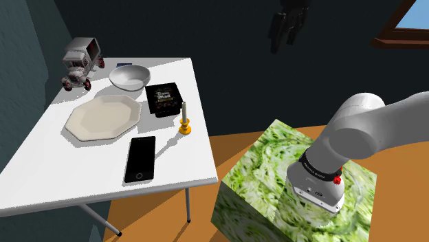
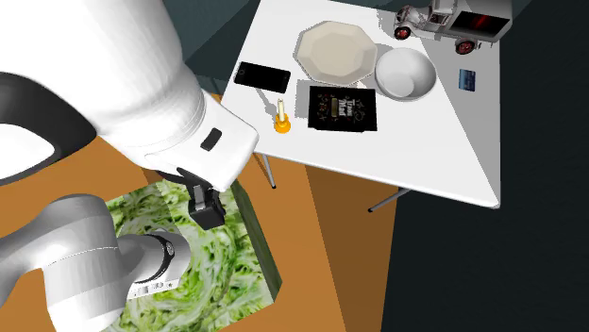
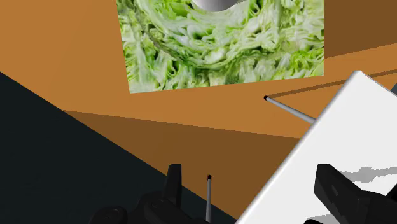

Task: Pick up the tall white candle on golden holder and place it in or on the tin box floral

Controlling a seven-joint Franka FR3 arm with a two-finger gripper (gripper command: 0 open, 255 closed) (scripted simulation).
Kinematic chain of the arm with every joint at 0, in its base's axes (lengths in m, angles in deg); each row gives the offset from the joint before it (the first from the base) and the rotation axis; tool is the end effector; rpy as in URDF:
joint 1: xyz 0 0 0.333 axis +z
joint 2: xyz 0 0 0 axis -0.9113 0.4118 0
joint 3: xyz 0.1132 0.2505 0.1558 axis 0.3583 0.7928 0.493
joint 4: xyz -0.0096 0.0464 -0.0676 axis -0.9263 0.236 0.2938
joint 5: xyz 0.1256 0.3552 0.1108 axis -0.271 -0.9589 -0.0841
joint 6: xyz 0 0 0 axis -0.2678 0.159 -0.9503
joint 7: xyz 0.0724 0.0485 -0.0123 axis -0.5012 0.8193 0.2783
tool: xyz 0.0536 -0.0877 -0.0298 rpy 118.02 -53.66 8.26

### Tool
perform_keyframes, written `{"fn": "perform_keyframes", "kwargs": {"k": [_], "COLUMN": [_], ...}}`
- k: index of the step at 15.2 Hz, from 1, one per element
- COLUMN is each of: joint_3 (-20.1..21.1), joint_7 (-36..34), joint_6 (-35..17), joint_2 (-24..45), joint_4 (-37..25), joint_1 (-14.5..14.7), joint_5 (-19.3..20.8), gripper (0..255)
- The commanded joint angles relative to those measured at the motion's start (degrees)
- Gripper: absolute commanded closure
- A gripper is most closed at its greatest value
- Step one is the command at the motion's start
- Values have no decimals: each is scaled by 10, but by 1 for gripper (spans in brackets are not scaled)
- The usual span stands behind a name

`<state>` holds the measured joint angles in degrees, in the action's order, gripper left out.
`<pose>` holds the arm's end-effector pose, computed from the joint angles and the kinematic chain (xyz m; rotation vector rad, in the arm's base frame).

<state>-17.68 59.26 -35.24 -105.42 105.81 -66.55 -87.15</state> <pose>0.2944 0.0049 0.6056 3.0639 -0.1548 -0.0993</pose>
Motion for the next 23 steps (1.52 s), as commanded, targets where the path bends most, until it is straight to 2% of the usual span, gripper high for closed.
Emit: {"fn": "perform_keyframes", "kwargs": {"k": [1,7,12,17,23], "joint_3": [0,22,45,72,111], "joint_7": [0,0,1,2,-3], "joint_6": [0,-158,-300,-451,-638], "joint_2": [0,-8,16,71,177], "joint_4": [0,105,172,216,235], "joint_1": [0,30,56,81,101], "joint_5": [0,-27,-48,-65,-70], "gripper": [0,0,0,0,0]}}
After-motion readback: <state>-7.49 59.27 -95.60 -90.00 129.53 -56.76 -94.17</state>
